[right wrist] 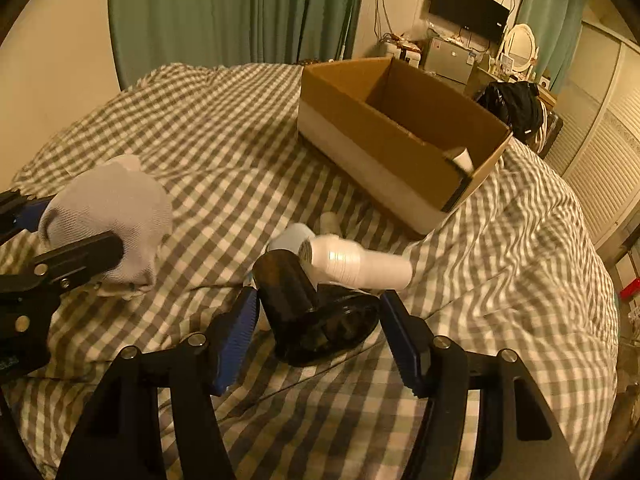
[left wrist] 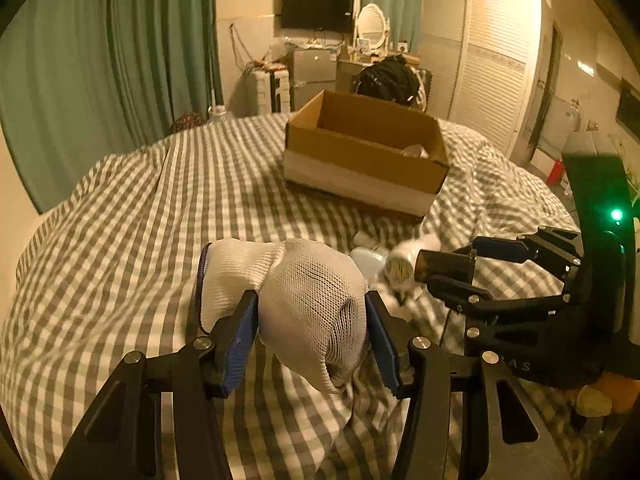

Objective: Organize objects
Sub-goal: 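Grasp the black cup-shaped object with the right tool while the left tool holds the sock, then lower the sock and black cup into the box and open both tools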

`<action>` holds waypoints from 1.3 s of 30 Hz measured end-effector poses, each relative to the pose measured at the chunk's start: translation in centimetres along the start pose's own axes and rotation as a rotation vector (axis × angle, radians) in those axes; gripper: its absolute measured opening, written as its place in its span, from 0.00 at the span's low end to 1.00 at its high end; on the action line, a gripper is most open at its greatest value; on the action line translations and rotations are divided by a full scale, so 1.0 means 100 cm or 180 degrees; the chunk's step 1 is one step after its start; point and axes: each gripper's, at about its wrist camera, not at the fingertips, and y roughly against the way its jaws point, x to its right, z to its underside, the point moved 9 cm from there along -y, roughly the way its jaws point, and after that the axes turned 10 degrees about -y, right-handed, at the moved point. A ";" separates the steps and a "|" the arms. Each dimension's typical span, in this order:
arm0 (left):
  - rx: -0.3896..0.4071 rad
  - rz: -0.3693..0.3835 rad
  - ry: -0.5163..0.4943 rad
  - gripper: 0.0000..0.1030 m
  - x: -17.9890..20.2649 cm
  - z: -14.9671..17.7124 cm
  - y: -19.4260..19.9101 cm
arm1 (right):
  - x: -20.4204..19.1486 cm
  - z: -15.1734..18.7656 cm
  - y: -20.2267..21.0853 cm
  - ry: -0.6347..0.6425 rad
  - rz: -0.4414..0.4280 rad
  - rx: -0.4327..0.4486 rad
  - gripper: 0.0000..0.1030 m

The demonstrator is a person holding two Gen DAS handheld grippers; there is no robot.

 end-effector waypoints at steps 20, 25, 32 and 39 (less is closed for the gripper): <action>0.0571 -0.0015 -0.0153 0.52 -0.010 -0.174 -0.021 | 0.052 -0.129 0.088 -0.0225 -0.0032 0.0843 0.52; 0.0633 -0.0015 -0.0189 0.52 -0.016 -0.217 -0.050 | 0.068 -0.174 0.080 -0.0266 -0.0039 0.0969 0.46; 0.0508 0.0079 -0.0256 0.52 -0.020 -0.246 -0.128 | 0.093 -0.218 0.019 -0.0407 -0.0092 0.0843 0.36; 0.0364 0.0261 -0.0359 0.52 -0.006 -0.236 -0.193 | 0.121 -0.216 -0.058 -0.0563 -0.0067 0.0554 0.36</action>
